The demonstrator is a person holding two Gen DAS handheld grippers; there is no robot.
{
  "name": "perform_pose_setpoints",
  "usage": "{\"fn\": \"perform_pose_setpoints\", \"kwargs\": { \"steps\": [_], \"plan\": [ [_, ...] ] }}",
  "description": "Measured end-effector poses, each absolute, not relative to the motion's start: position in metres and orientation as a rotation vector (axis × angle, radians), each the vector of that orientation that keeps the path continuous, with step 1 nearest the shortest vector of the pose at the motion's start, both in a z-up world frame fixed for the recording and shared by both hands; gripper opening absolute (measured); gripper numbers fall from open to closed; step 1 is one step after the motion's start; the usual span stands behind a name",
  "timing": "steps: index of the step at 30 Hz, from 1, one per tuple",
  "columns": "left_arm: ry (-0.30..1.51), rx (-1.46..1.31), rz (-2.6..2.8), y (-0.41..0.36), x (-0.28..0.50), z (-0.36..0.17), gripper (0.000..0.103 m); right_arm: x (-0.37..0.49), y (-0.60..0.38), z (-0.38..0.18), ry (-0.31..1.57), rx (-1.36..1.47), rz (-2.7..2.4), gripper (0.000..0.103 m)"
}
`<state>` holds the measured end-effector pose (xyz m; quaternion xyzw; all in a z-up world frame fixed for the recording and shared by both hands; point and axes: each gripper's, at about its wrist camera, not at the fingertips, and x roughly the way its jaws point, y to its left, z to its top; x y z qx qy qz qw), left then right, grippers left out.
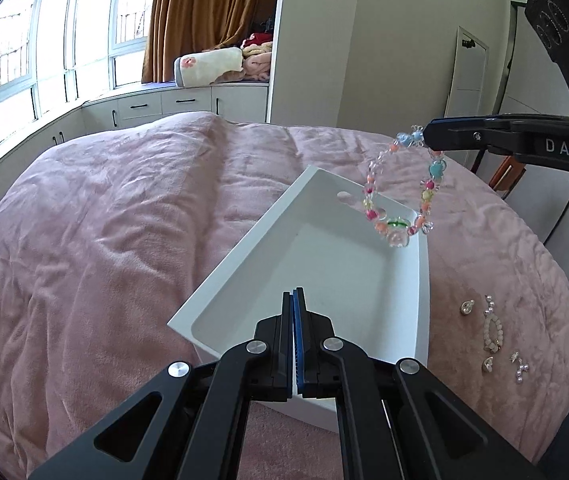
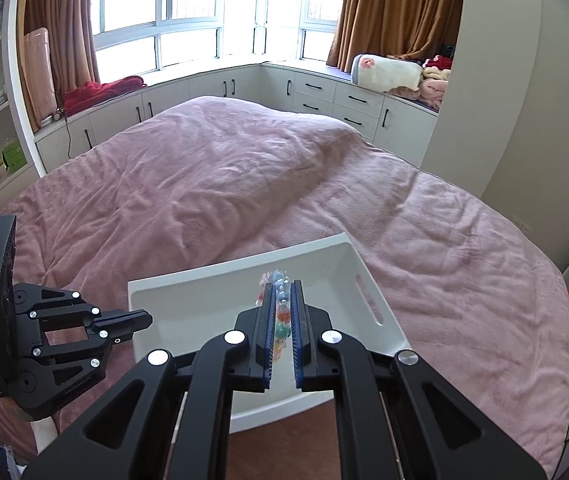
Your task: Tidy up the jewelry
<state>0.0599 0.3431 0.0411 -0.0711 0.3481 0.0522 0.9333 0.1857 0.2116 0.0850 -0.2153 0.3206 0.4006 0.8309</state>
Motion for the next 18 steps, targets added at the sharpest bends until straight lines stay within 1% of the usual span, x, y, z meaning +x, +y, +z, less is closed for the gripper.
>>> {"fn": "perform_pose_setpoints", "kwargs": {
  "steps": [3, 4, 5, 7, 11, 13, 18],
  "plan": [
    [0.699, -0.16, 0.087, 0.345, 0.054, 0.041, 0.006, 0.184, 0.213, 0.083, 0.682, -0.463, 0.855, 0.008],
    [0.697, -0.164, 0.067, 0.343, 0.053, 0.042, 0.008, 0.184, 0.212, 0.084, 0.684, -0.463, 0.857, 0.008],
    [0.698, -0.165, 0.054, 0.34, 0.051, 0.042, 0.013, 0.185, 0.21, 0.084, 0.685, -0.461, 0.858, 0.008],
    [0.683, -0.163, 0.017, 0.329, 0.05, 0.044, 0.035, 0.187, 0.205, 0.087, 0.682, -0.463, 0.849, 0.008],
    [0.67, -0.096, -0.085, 0.288, 0.052, 0.048, 0.041, 0.192, 0.193, 0.091, 0.69, -0.447, 0.853, 0.008],
    [0.664, -0.082, -0.121, 0.272, 0.053, 0.048, 0.052, 0.193, 0.186, 0.093, 0.683, -0.452, 0.845, 0.008],
    [0.662, -0.075, -0.192, 0.231, 0.059, 0.048, 0.056, 0.198, 0.164, 0.092, 0.699, -0.431, 0.84, 0.008]
  ]
}}
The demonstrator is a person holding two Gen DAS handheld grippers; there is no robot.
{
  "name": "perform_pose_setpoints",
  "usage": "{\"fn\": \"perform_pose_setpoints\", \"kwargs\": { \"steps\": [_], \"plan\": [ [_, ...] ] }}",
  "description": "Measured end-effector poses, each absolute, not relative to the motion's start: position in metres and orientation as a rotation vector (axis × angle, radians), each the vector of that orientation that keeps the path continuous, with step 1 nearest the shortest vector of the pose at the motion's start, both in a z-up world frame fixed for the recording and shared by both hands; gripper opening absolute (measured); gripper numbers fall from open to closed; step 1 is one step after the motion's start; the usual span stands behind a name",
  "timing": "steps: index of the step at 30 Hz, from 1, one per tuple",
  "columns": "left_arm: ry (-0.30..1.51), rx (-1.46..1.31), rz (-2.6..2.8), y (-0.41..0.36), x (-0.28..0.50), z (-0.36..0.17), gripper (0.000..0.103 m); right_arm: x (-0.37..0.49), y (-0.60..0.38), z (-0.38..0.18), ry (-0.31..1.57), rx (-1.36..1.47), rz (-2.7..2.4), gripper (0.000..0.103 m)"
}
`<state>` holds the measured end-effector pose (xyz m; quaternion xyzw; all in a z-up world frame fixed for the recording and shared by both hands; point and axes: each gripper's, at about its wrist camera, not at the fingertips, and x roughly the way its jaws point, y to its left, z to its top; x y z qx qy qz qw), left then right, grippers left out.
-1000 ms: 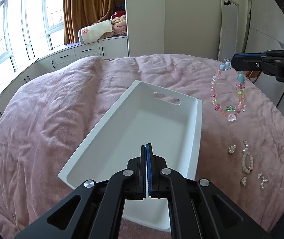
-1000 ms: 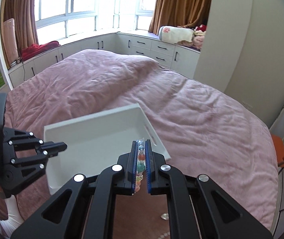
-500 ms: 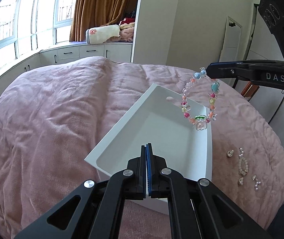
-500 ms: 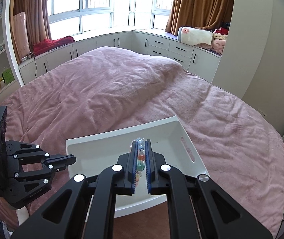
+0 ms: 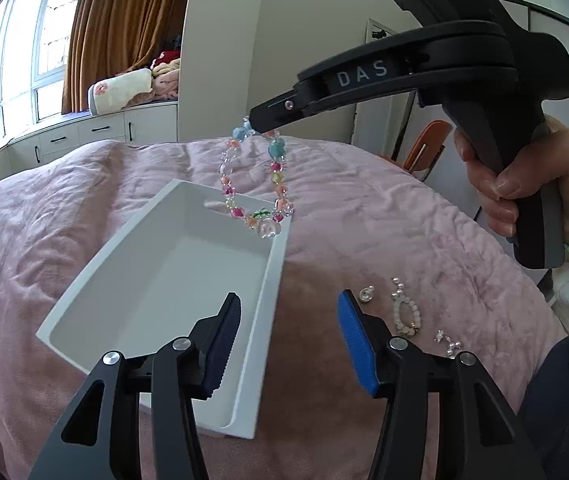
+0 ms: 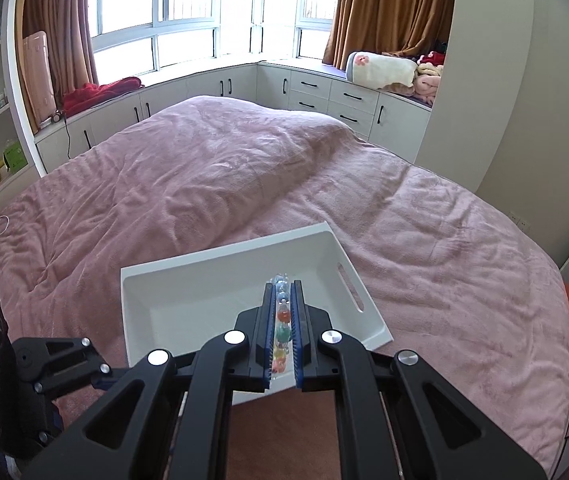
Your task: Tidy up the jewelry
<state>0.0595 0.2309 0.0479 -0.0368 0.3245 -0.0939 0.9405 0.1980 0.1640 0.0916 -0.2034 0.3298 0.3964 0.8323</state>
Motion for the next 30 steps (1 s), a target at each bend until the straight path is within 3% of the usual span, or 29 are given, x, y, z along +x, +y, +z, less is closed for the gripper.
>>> {"fn": "perform_pose_setpoints", "kwargs": {
  "steps": [5, 9, 16, 25, 26, 28, 30],
  "plan": [
    [0.667, -0.109, -0.245, 0.205, 0.069, 0.041, 0.06, 0.204, 0.15, 0.094, 0.709, -0.4, 0.842, 0.008],
    [0.682, -0.033, -0.315, 0.165, 0.071, 0.015, 0.07, 0.208, 0.139, 0.1, 0.705, -0.39, 0.846, 0.008],
    [0.78, -0.01, -0.343, 0.096, 0.098, -0.062, 0.07, 0.21, 0.111, 0.093, 0.713, -0.39, 0.84, 0.008],
    [0.868, 0.068, -0.409, 0.053, 0.12, -0.101, 0.069, 0.212, 0.086, 0.071, 0.753, -0.391, 0.851, 0.011],
    [0.883, 0.089, -0.4, 0.048, 0.124, -0.106, 0.067, 0.212, 0.086, 0.067, 0.76, -0.391, 0.854, 0.011],
    [0.919, 0.109, -0.392, 0.043, 0.13, -0.116, 0.04, 0.211, 0.085, 0.062, 0.766, -0.397, 0.852, 0.012],
    [0.937, 0.16, -0.376, 0.038, 0.131, -0.125, 0.028, 0.211, 0.084, 0.056, 0.773, -0.402, 0.853, 0.018]
  ]
}}
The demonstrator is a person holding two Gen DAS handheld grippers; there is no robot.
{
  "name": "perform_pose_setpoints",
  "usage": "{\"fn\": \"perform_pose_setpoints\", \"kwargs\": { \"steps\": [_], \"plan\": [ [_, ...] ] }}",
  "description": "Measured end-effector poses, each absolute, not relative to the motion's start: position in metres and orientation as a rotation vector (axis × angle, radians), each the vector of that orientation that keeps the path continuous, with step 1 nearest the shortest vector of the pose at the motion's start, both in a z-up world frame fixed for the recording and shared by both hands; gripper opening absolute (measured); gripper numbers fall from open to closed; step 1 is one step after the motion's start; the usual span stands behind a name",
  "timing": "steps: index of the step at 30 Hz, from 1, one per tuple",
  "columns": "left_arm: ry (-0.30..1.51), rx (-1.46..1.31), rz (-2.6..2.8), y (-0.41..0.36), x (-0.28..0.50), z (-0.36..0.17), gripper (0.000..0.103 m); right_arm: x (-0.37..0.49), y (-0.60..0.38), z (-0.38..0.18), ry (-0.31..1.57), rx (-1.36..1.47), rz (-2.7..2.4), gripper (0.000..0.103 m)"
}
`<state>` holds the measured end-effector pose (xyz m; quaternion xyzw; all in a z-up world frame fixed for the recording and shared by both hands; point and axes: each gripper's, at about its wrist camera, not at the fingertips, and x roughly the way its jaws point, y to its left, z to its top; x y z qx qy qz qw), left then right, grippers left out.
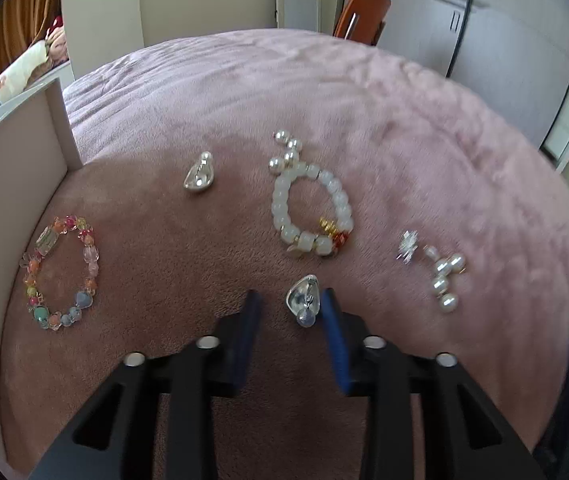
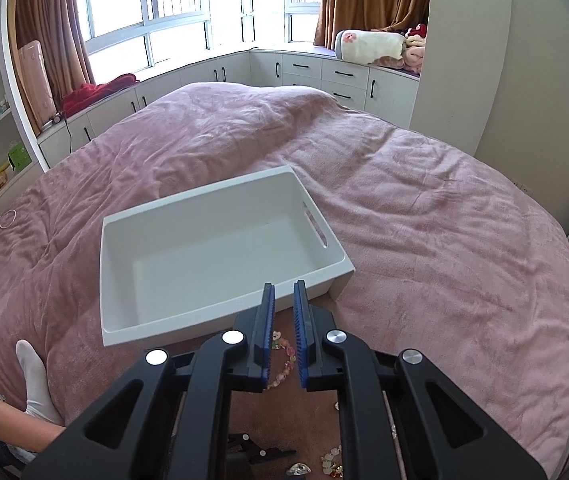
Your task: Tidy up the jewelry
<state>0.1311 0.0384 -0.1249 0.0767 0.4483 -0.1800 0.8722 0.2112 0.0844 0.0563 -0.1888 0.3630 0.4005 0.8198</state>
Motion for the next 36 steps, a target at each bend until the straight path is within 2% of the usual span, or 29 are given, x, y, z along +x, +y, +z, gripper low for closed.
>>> {"fn": "perform_pose_setpoints", "kwargs": {
  "steps": [2, 4, 6, 12, 20, 21, 24, 30, 36],
  "plan": [
    [0.935, 0.195, -0.378, 0.035, 0.13, -0.129, 0.022, 0.211, 0.083, 0.05, 0.78, -0.406, 0.849, 0.027],
    [0.932, 0.199, -0.376, 0.034, 0.13, -0.13, 0.021, 0.214, 0.082, 0.039, 0.804, -0.415, 0.836, 0.049],
    [0.928, 0.181, -0.373, 0.036, 0.13, -0.13, 0.021, 0.219, 0.083, 0.023, 0.833, -0.423, 0.829, 0.057],
    [0.917, 0.174, -0.379, 0.037, 0.121, -0.131, 0.021, 0.238, 0.097, -0.052, 0.969, -0.483, 0.791, 0.055],
    [0.898, 0.186, -0.386, 0.038, 0.114, -0.132, 0.021, 0.254, 0.112, -0.141, 1.1, -0.576, 0.752, 0.038],
    [0.896, 0.186, -0.386, 0.038, 0.113, -0.132, 0.021, 0.254, 0.112, -0.144, 1.101, -0.568, 0.756, 0.035],
    [0.89, 0.187, -0.386, 0.038, 0.112, -0.133, 0.021, 0.254, 0.111, -0.146, 1.101, -0.542, 0.768, 0.013],
    [0.883, 0.185, -0.389, 0.038, 0.113, -0.131, 0.021, 0.254, 0.107, -0.132, 1.085, -0.501, 0.78, 0.012],
    [0.862, 0.167, -0.392, 0.041, 0.103, -0.12, 0.021, 0.25, 0.093, -0.093, 1.019, -0.455, 0.802, 0.012]
  ]
}}
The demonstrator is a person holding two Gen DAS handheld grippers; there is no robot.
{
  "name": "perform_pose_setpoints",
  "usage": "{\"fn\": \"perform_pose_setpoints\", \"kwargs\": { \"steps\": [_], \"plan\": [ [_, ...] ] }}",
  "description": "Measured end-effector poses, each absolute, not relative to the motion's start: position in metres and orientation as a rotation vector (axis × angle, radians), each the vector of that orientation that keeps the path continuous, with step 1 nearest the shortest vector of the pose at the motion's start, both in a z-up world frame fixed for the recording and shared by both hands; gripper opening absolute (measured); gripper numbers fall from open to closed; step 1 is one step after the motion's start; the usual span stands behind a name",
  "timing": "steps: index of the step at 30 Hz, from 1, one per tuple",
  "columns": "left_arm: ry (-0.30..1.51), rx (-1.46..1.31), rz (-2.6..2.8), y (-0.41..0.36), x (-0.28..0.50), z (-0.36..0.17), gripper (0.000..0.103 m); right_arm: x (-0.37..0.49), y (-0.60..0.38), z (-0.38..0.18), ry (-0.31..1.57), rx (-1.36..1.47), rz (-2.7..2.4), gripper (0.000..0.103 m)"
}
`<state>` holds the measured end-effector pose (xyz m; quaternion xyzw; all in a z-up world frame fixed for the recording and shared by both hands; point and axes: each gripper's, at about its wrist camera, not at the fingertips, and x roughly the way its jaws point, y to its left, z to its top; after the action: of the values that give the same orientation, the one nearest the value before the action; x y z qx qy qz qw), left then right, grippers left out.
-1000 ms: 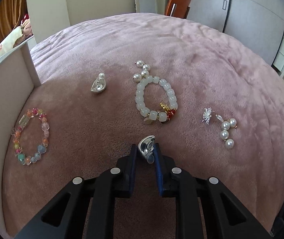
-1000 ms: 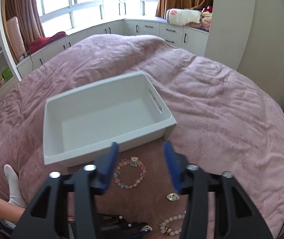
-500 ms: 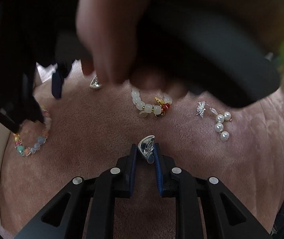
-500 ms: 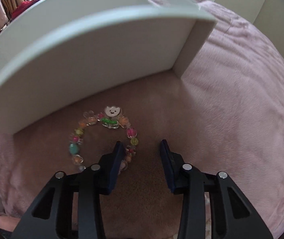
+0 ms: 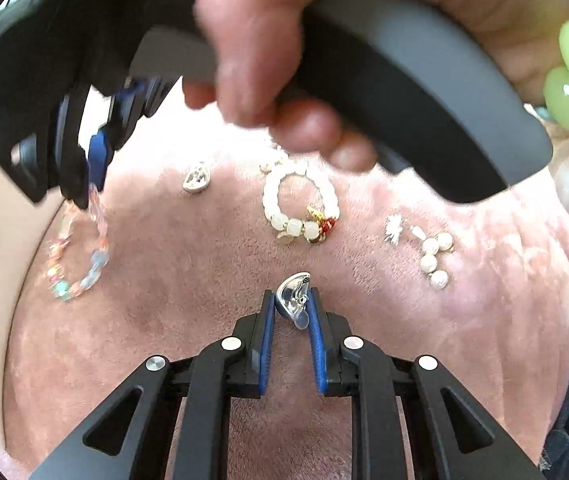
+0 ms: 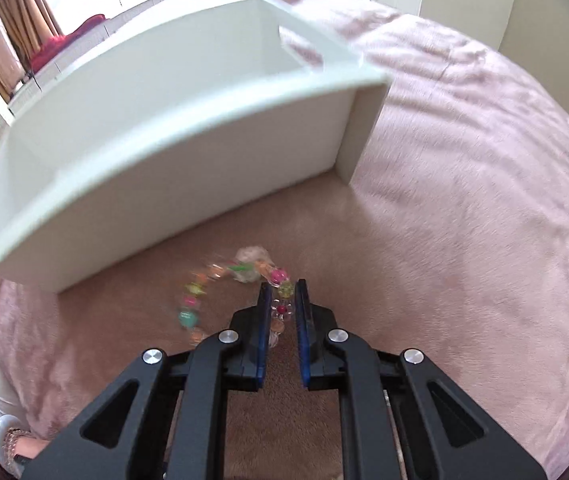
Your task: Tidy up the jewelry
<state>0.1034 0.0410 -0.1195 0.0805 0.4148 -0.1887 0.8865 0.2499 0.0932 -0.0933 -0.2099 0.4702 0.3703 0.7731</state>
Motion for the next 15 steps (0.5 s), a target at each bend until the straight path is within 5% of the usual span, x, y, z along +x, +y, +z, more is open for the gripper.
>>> {"fn": "perform_pose_setpoints", "kwargs": {
  "steps": [15],
  "plan": [
    [0.769, 0.104, -0.381, 0.1, 0.088, -0.029, 0.021, 0.237, 0.098, 0.028, 0.808, -0.469, 0.849, 0.012]
  ]
}}
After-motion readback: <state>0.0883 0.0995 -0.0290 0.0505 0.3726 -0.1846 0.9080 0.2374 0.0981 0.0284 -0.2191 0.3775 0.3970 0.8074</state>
